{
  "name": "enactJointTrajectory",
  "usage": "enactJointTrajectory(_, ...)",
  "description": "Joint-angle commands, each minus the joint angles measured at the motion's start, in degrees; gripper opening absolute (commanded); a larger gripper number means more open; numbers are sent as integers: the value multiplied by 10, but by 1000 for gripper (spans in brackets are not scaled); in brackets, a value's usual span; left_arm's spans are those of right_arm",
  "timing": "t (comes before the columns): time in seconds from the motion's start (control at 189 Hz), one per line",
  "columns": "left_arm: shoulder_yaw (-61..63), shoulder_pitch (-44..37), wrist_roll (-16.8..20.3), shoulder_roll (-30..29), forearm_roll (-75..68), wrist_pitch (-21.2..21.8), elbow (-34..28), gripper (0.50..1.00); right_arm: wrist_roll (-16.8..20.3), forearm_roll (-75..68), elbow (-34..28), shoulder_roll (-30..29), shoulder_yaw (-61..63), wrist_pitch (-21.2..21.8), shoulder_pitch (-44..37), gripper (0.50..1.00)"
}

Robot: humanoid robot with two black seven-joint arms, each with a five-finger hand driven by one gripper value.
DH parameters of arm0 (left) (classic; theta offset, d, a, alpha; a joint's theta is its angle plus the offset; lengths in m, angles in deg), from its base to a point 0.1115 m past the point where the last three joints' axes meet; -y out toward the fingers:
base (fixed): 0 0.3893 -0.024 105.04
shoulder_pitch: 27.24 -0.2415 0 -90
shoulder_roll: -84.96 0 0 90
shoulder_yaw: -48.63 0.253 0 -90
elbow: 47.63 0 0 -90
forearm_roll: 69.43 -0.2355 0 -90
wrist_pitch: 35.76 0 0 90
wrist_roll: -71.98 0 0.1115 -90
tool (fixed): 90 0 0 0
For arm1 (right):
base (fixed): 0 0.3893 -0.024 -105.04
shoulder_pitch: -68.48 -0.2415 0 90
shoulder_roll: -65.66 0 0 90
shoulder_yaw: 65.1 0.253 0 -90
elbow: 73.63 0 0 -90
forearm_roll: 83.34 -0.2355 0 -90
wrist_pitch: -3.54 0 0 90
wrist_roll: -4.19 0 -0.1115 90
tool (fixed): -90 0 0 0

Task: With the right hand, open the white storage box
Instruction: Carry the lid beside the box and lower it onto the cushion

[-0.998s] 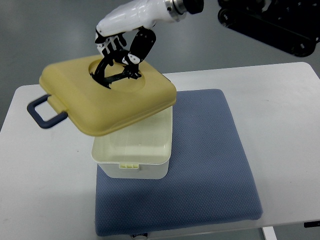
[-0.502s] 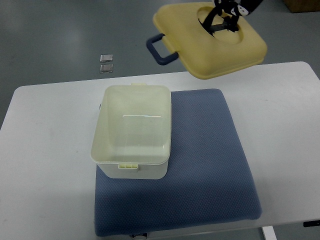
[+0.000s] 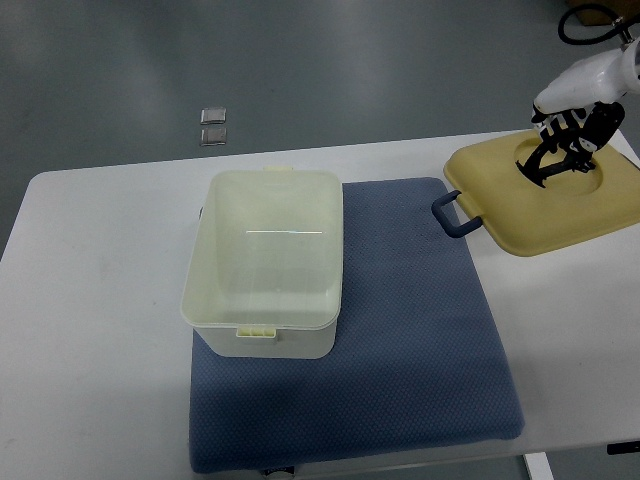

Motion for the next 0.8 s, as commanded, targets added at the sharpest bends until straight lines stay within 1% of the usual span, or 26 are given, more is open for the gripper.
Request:
enactJointTrajectory(0.0,0,0,0,0,0,0,0,1000,0,1,-1,-5,1,0,24,500)
enactJointTrajectory(0.037,0,0,0,0,0,0,0,1000,0,1,0,-10,1,-1,31,500)
enactJointTrajectory(0.164,0,0,0,0,-1,0,0,1000,0,-1,-1,-38,3,-27,54,500)
enactJointTrajectory(0.349,0,0,0,0,-1,0,-1,1000,-2,-7,-4,-79,7,-51,57,500)
enactJointTrajectory(0.597,0,0,0,0,0,0,-2,1000,-3,-12,-6,-134,8,-64,55,500)
enactJointTrajectory(0.797,0,0,0,0,0,0,-6,1000,-2,-12,-5,-173,8,-66,55,500)
